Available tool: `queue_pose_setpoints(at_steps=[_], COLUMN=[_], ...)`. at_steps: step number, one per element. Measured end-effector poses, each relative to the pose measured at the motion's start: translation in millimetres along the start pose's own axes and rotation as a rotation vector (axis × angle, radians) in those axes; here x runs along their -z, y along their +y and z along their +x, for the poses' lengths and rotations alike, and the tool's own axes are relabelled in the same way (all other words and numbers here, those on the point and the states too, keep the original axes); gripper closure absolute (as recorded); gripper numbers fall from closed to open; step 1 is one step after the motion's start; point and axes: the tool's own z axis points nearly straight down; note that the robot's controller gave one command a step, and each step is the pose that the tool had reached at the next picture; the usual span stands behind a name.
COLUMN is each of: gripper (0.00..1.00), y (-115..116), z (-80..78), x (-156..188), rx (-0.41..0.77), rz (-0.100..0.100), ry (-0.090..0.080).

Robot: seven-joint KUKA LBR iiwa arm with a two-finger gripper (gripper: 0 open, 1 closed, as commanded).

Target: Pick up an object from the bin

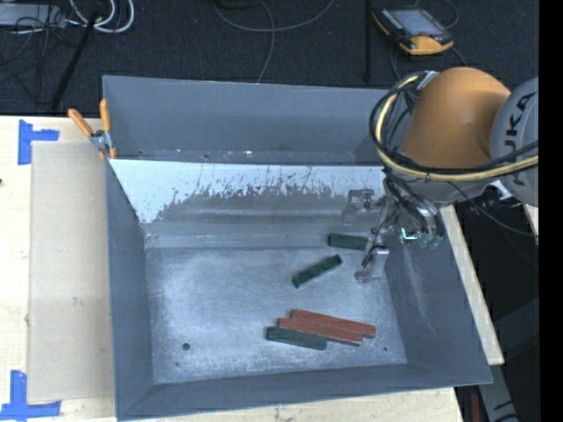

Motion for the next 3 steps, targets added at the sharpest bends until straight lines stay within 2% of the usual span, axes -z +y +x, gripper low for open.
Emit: queue_pose_setpoints(at_steps=[1,2,3], gripper=[0.00,1.00,1.00], y=[49.5,49.0,68.5], z=[-10.8,-12.6,-3.5], x=[-138.8,-135.1,27.8], rx=[0.295,0.294,0.299], rz=[0.000,0.001,0.003], ry=[-0.002,-0.007,-0.018])
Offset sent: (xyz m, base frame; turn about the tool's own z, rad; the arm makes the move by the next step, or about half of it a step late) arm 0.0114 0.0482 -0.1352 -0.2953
